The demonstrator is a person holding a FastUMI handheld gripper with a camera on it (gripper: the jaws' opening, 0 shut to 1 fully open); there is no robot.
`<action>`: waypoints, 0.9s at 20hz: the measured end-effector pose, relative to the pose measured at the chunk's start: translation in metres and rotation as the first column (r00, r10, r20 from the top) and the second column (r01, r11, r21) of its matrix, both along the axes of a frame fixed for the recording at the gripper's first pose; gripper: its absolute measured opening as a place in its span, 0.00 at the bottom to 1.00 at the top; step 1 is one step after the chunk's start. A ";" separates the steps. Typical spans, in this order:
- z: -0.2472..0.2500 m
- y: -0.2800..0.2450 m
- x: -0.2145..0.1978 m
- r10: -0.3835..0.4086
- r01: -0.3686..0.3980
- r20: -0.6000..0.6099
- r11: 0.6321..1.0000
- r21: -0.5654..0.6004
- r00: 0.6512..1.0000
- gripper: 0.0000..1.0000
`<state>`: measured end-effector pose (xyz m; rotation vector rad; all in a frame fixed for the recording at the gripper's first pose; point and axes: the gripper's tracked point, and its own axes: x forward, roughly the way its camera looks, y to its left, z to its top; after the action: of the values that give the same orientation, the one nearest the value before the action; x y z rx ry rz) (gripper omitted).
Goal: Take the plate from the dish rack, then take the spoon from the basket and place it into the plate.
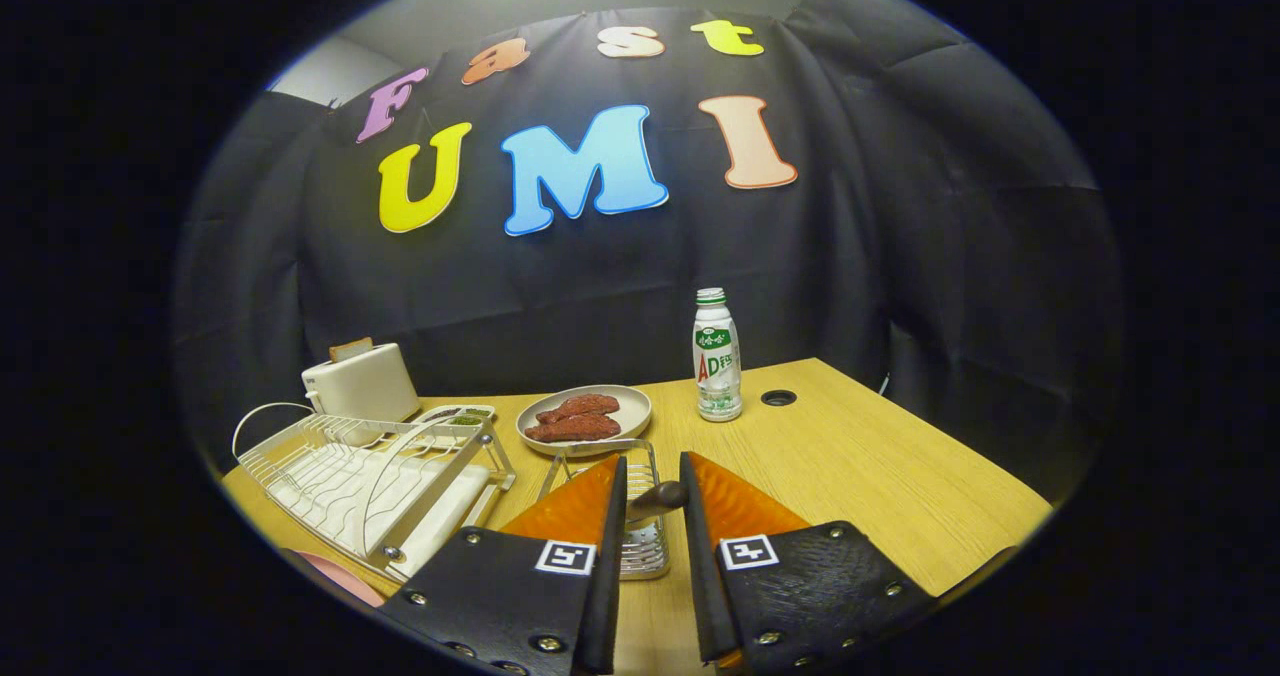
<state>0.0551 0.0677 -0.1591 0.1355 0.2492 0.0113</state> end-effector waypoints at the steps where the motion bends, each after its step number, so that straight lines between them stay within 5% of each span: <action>1: 0.001 0.001 0.002 0.007 -0.007 0.004 1.000 0.008 1.000 0.31; 4: 0.004 0.006 0.004 0.006 -0.006 0.011 0.999 0.042 1.000 0.26; 7: 0.008 0.008 0.006 -0.021 0.021 -0.010 0.999 0.030 1.000 0.09; 18: 0.041 0.022 0.018 0.052 -0.053 -0.056 0.999 -0.009 0.997 0.08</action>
<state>0.0731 0.0893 -0.1181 0.1190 0.3081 0.0583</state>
